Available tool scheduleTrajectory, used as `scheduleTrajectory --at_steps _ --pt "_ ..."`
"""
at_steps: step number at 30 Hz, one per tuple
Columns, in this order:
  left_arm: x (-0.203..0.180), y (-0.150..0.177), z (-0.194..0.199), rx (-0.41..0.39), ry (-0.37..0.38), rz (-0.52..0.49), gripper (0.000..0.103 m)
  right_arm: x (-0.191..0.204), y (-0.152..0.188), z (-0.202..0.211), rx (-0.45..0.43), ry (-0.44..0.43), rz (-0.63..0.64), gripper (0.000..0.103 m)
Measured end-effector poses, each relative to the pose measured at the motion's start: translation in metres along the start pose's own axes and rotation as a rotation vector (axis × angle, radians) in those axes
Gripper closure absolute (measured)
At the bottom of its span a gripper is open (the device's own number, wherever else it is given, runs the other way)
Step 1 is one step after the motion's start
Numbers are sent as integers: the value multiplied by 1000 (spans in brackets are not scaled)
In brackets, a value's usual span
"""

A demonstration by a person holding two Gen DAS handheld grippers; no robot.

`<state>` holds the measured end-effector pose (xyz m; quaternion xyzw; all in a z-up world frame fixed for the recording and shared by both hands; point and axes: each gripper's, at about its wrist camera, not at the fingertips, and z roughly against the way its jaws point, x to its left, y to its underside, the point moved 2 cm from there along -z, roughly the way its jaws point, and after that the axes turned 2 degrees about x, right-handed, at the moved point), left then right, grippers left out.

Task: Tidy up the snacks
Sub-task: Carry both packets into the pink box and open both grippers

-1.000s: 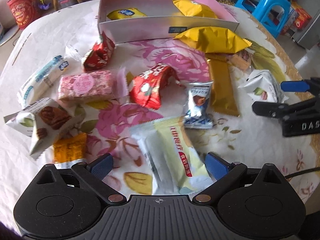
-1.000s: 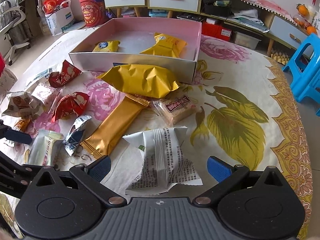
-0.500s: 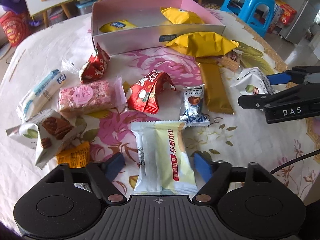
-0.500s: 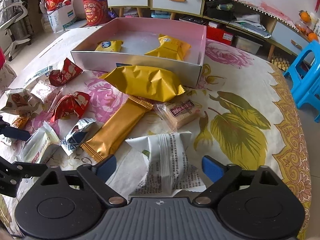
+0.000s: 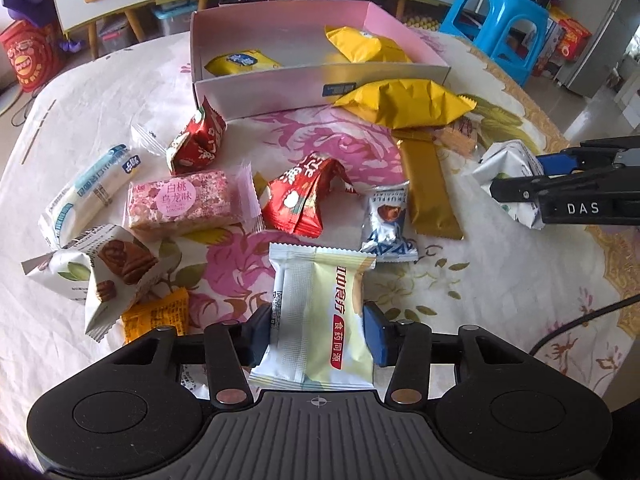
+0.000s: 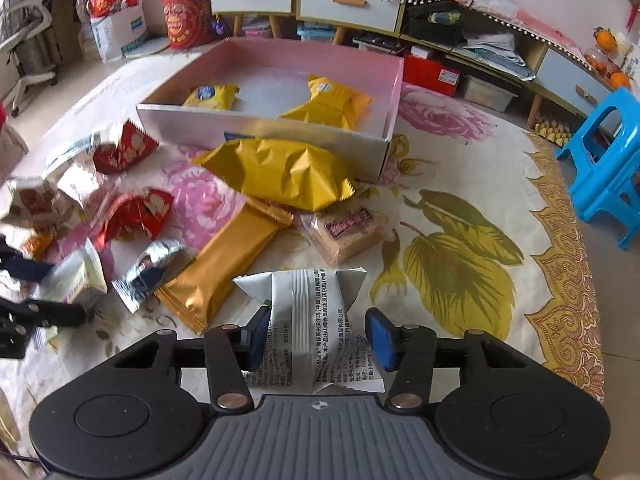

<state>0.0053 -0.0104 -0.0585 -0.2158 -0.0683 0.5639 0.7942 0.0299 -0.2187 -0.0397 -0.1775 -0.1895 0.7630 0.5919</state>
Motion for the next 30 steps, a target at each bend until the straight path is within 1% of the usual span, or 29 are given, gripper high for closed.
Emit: scheduleTrajectory --at_steps 3,7,11,14,18,26,30 --pt "0 -4 9 -18 21 13 58 -1 -6 7 -20 4 -13 61" --pt "-1 -14 26 -65 55 24 58 -3 -19 19 -58 -1 -51 61" --pt "0 -33 36 -120 66 37 58 -5 -38 28 -113 -27 -94 61" --pt "4 -50 39 -163 70 72 58 -7 -53 27 -147 -52 -131 61" --pt "11 -73 32 -212 51 114 58 -6 -75 16 -167 -88 -180 61" --pt "32 -123 9 -281 20 212 58 2 -117 -16 -206 -168 -250 61" --pt "49 -147 -1 -339 -5 259 58 0 -127 -37 -191 -186 -321 61"
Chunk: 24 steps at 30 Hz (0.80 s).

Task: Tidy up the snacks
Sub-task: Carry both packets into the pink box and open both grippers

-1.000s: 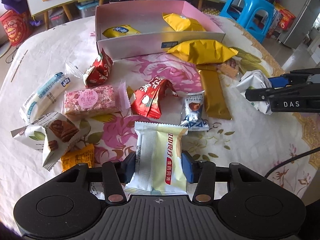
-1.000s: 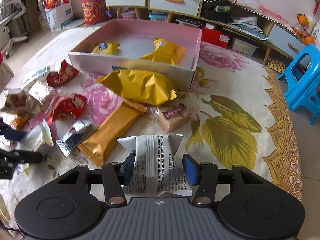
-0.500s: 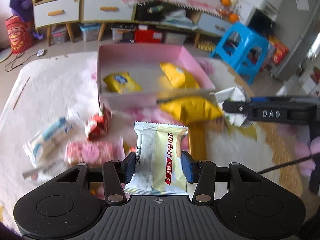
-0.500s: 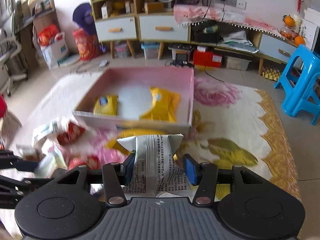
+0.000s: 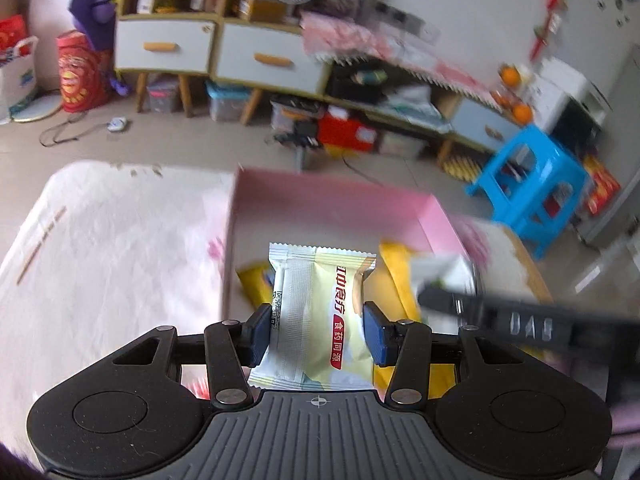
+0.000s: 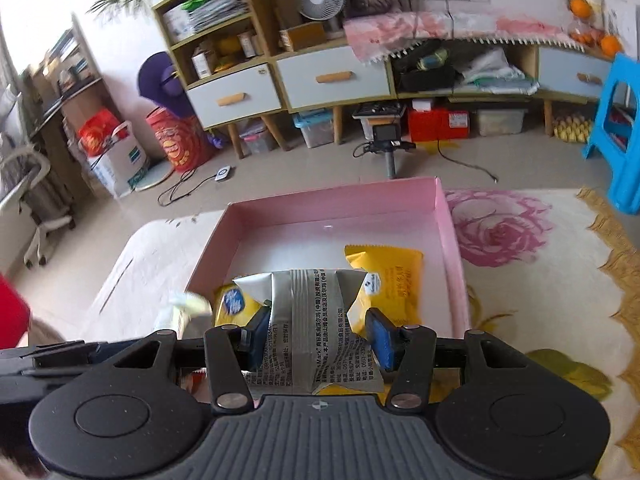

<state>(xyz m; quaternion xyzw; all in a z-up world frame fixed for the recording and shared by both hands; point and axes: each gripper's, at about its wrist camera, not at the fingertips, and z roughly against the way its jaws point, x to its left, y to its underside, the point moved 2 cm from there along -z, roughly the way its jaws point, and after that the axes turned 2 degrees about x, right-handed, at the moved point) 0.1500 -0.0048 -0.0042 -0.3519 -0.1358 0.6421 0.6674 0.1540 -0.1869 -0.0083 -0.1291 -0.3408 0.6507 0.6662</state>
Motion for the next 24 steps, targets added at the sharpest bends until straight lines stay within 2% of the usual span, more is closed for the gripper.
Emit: scheduleTrajectory --at_steps 3,9,16,19,24 --pt "8 -7 -14 -24 -20 12 58 -7 0 -13 18 -7 -71 61" --pt "16 -4 -44 -3 -31 26 58 -12 -1 -23 8 -15 -140 61" --pt "24 -2 -58 -7 -36 41 58 -11 -1 -21 -44 30 -68 60" --pt "25 -4 -59 -26 -33 25 58 -15 -1 -23 -54 22 -65 60" --pt "30 -6 -59 -53 -21 58 58 -16 -3 -21 -67 5 -83 60"
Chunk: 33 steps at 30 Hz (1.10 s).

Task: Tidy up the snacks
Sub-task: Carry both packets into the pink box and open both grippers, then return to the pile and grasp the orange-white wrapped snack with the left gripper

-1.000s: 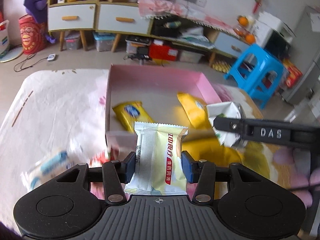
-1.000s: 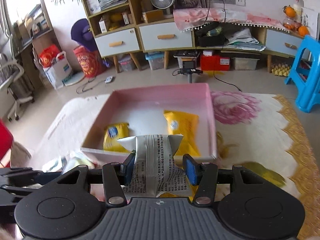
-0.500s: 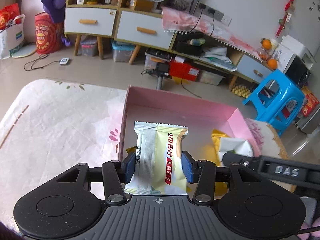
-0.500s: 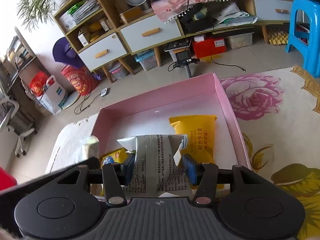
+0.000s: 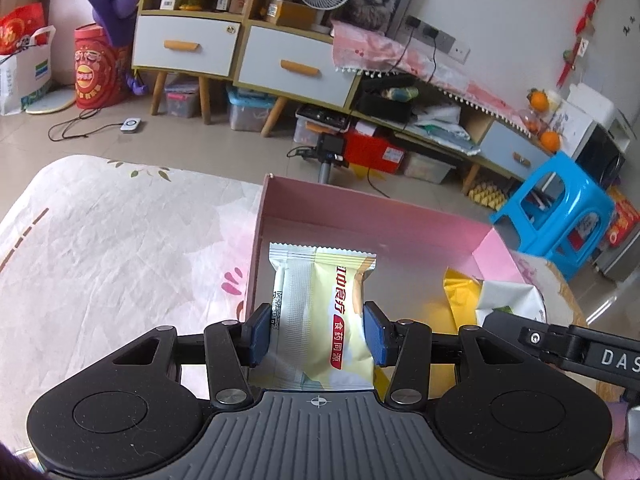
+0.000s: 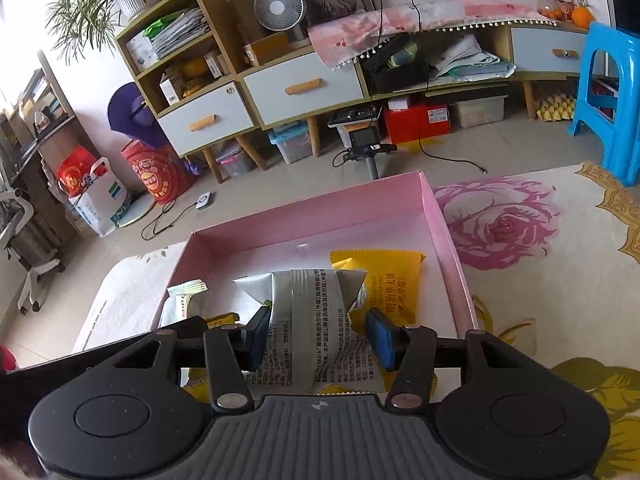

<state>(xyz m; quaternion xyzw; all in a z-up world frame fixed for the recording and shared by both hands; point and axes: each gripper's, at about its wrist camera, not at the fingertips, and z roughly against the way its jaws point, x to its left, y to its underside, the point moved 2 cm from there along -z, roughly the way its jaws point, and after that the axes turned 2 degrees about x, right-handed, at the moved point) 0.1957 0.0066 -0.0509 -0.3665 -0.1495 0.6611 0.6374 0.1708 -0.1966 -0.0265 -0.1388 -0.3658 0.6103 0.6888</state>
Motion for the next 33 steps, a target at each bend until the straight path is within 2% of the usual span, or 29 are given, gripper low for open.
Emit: scheduleTrajectory --at_steps 7,8,9,10,15,20,21,23,27,33 --pt "1 -1 -1 -23 17 26 56 3 -1 2 -10 -22 -5 56" --pt "1 -1 -1 -26 26 32 52 2 -1 2 -15 -26 -12 55" --pt "2 -2 -1 -20 34 37 43 2 -2 3 -19 -29 -21 48" --pt "3 -2 -1 -19 39 46 40 1 -2 4 -20 -31 -28 43" --pt "4 -2 4 -1 60 66 33 3 -1 10 -20 -24 -18 37" --pt "-3 -1 19 -7 61 26 21 7 -1 21 -23 -5 21 30" --pt "-4 -1 23 -10 54 14 16 8 -1 24 -26 2 27 27" --pt "-7 1 32 -22 38 -14 12 8 0 31 -36 11 45 21" --pt "-10 3 50 -32 27 -66 7 8 3 42 -43 35 83 14" --pt "-7 13 71 -20 -25 -133 5 7 9 56 -41 71 127 11"
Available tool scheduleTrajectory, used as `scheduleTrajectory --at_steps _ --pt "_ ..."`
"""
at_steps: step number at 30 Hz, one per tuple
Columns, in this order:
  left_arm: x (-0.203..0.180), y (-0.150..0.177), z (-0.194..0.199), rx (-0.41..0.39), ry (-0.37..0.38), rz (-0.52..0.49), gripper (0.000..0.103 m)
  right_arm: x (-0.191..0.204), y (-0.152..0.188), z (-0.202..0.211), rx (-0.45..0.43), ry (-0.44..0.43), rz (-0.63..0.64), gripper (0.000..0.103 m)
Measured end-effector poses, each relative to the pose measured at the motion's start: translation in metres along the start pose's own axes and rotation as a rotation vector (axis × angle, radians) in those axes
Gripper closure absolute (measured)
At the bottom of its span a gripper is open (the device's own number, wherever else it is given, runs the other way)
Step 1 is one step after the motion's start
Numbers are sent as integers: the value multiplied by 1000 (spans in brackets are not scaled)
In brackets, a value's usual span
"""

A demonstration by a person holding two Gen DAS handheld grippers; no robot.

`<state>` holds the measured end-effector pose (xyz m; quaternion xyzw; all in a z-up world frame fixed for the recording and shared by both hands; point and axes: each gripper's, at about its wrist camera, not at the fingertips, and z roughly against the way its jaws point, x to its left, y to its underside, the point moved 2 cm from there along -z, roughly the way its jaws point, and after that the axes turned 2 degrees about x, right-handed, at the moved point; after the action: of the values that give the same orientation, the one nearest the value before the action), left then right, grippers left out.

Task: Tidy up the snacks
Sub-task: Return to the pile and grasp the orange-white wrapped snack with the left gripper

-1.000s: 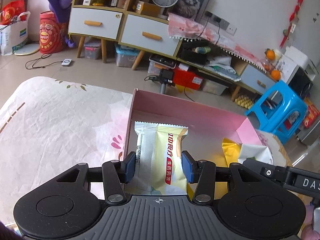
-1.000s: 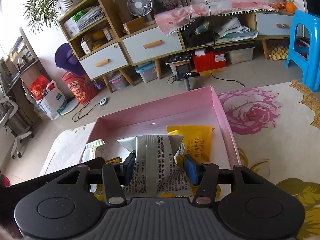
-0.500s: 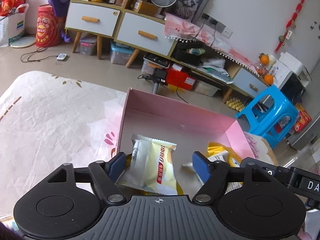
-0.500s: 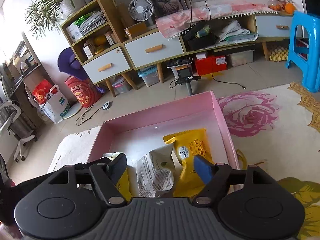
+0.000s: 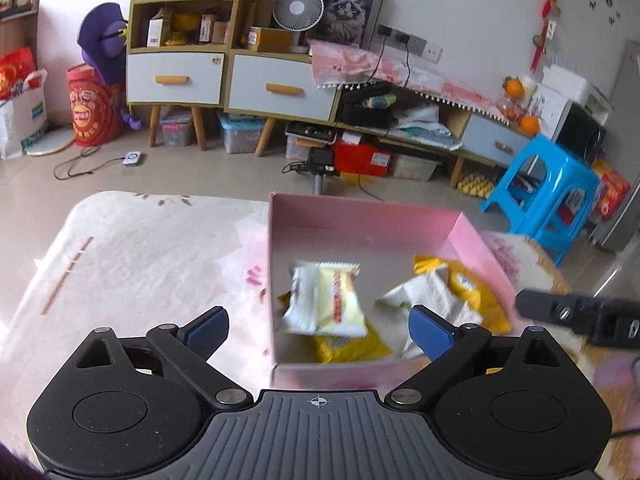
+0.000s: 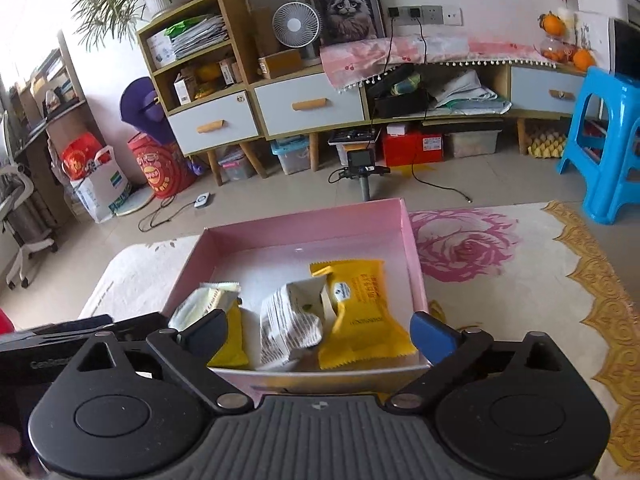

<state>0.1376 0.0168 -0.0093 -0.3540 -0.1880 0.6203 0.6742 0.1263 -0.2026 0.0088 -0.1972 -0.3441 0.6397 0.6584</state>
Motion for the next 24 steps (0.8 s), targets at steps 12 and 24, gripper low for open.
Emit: scheduleTrajectory --at_steps 12,24 --pt "18 32 44 70 -65 -94 5 7 22 26 14 45 94 8" --pt "50 76 77 128 -94 -160 4 25 58 29 92 -1 217 8"
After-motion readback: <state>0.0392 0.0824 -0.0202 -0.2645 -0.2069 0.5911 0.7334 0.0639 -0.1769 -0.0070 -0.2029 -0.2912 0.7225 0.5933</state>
